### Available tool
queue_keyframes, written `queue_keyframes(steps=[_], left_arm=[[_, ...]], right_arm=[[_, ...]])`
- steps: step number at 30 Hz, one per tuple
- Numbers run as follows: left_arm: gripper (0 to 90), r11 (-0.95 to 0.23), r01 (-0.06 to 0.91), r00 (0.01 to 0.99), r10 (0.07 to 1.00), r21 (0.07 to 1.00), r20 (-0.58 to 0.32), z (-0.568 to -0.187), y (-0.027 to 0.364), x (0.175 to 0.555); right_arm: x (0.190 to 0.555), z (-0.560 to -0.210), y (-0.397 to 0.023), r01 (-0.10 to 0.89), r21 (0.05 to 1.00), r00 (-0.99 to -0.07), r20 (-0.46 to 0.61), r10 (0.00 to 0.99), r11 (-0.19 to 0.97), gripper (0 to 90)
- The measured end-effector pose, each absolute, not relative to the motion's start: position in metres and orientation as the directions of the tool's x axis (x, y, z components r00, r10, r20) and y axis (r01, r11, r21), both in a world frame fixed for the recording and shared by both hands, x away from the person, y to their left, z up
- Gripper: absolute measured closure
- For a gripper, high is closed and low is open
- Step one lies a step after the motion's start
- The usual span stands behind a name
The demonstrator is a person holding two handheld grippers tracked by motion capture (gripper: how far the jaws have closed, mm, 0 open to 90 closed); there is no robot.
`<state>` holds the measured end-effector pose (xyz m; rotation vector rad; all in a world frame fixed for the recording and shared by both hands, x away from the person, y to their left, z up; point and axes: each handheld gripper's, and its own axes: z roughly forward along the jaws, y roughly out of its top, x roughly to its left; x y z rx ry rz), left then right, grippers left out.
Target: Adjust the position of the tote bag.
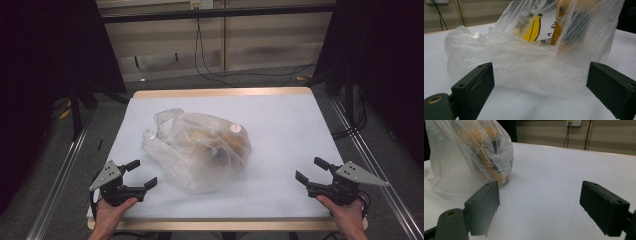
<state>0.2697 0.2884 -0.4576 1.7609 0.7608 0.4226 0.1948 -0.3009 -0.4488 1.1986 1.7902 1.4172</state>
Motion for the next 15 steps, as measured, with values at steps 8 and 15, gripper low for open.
queue_keyframes(steps=[8, 15], left_arm=[[11.8, -0.188, 0.301, 0.735, 0.671, 0.935, -0.101, -0.4594, 0.2902, 0.2734], [16.4, -0.180, 0.319, 0.744, 0.656, 0.931, -0.128, -0.4585, 0.2896, 0.2734]], right_arm=[[0.1995, -0.4507, -0.2986, 0.337, 0.939, -0.467, 0.102, 0.878, 0.070, 19.2], [0.2014, -0.4510, -0.2986, 0.363, 0.927, -0.481, 0.101, 0.871, 0.093, 24.7]])
